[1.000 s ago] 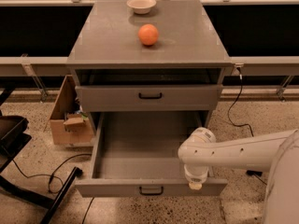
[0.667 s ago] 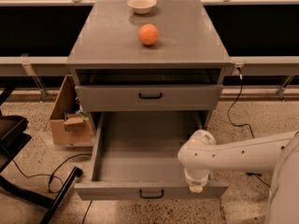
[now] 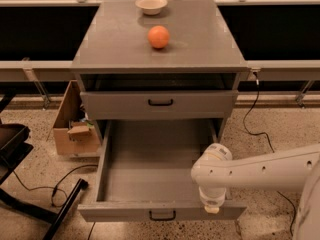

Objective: Open middle drawer

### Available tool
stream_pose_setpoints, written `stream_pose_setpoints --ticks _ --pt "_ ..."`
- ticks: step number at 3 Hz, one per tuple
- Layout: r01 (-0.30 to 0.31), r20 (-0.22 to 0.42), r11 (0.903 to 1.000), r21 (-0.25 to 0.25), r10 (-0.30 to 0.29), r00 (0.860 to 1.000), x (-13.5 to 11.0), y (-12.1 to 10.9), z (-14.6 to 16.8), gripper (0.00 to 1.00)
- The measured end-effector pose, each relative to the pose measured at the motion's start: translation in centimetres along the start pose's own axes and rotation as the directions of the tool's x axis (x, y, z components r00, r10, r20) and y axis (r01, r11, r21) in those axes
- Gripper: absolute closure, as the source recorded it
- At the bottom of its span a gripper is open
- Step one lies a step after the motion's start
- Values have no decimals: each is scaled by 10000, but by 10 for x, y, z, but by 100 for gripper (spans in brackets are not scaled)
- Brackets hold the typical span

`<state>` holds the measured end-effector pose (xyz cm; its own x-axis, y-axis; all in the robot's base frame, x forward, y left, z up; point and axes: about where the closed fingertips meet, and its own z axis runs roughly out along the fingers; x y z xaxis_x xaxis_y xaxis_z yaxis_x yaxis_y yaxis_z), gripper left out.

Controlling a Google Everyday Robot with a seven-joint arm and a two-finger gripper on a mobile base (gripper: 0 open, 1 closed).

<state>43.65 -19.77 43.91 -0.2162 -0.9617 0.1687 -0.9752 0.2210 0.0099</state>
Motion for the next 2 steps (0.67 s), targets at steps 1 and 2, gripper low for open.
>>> stream_pose_setpoints --ticks 1,2 --pt "-127 -122 9999 -33 127 9998 7 10 -2 100" --pt "-127 -122 9999 -33 127 9998 7 10 -1 100"
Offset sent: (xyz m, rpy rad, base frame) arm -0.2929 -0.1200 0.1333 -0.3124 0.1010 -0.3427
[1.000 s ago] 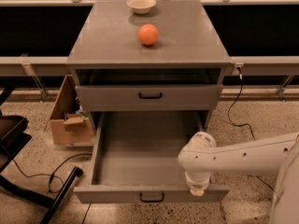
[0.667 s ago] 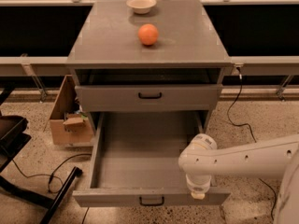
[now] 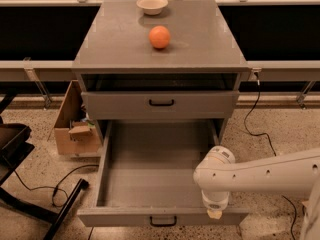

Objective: Open middle drawer

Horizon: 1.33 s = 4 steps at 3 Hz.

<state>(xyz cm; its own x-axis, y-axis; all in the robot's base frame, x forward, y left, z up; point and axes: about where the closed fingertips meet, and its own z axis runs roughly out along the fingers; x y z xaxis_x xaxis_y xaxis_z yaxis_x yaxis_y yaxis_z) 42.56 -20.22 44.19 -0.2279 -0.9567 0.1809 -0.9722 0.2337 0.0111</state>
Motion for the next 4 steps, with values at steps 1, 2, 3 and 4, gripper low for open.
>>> stream_pose_setpoints --ticks 1,2,3,4 --pt "-86 -96 10000 -25 86 9999 5 7 -1 100" --pt "-155 -192 9999 -56 154 9997 9 14 -1 100" --pt "-387 -279 9991 -188 382 9989 13 24 -4 100" --pt "-507 -577 9982 -316 488 9971 30 45 -11 100"
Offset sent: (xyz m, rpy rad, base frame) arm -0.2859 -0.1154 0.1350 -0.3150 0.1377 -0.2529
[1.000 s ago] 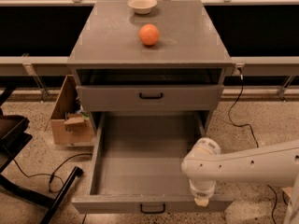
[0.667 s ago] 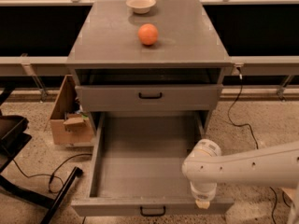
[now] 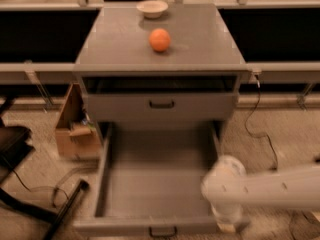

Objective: Open middle drawer

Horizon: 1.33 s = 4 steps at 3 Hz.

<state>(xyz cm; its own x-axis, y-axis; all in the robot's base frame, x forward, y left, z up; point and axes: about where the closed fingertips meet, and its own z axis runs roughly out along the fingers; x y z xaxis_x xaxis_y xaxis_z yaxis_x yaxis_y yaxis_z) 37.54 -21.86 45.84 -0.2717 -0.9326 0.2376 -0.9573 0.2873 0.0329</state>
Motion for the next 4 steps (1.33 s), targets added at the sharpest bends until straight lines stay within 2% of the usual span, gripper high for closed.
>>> stream_pose_setpoints --ticks 1,2,3,4 --pt "-117 -431 9997 -219 107 9990 26 29 -7 100" --pt "-605 -1487 9963 -611 509 9876 90 99 -27 82" --pt "-656 -1642 9965 -526 562 9848 100 105 -30 59" --pt "-644 -1606 9965 -530 551 9855 98 103 -29 35"
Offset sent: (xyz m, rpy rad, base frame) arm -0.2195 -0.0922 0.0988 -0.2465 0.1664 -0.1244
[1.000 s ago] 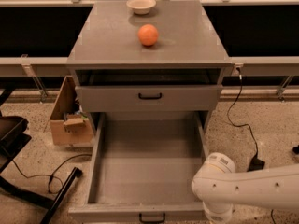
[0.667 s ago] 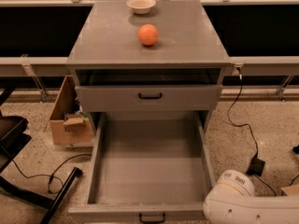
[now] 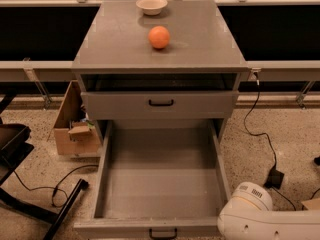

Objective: Open middle drawer

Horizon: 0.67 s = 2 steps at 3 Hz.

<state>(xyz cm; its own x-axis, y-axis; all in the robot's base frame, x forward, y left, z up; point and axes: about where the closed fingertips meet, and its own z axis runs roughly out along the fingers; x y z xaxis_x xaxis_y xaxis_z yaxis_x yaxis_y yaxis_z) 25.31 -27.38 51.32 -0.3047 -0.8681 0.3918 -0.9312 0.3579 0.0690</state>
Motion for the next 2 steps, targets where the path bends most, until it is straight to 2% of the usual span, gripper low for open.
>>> stream_pose_setpoints --ticks 1,2 --pt "-274 248 9981 544 261 9994 13 -8 -26 4" --pt "-730 804 9928 949 654 9946 41 -17 -74 0"
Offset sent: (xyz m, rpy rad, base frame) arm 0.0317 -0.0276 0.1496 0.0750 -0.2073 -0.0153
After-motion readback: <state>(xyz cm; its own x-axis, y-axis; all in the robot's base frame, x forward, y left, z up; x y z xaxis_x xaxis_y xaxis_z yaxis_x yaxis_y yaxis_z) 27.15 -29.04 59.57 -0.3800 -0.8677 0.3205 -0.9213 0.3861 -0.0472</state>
